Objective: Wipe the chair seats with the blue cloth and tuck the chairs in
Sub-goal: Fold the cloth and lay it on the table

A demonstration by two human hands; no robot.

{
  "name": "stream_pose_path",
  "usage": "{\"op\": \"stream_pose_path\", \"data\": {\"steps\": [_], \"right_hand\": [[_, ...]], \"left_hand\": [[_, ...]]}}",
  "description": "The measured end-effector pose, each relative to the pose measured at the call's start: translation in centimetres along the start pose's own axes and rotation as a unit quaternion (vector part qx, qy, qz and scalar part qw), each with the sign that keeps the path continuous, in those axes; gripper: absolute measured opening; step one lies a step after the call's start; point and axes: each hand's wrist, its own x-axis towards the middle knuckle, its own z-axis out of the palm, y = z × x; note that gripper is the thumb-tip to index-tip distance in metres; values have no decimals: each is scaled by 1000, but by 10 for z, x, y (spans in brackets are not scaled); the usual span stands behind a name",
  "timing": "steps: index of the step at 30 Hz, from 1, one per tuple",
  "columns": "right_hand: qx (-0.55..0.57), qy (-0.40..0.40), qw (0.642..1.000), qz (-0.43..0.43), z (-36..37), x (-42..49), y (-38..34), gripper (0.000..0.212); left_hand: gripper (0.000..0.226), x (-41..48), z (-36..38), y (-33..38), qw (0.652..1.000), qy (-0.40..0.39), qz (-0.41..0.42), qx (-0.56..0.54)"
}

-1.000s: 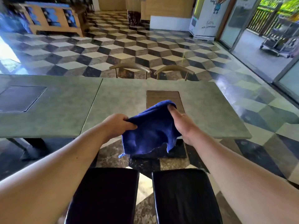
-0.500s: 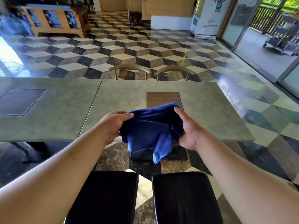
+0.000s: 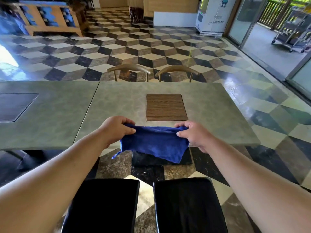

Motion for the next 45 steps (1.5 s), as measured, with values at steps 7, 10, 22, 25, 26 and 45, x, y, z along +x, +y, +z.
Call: {"op": "stream_pose_path", "data": {"steps": [7,10,22,25,26,45], "right_hand": [[-303,105,939,-127,-6,13,-1,18],[-262,86,955,-109,-7,12,-2,29],[56,-85,995,-20,45,-3,-23,27],[75,-117,990,-30,44,1,-20,39],[61,-117,990,-40,42,2,-18,42],[59,8,994,-95,8,33,-5,15]], "left_hand": [[17,5,-4,1,957,79,51,275],[26,5,-3,2,952,94,36,291],[24,1,60,49,995,-58,-71,-33],[22,-2,66,56,992,-87,-64,-72],[22,-2,66,56,989,-105,-57,-83],[27,47,89,15,994,-93,-56,-5]]}}
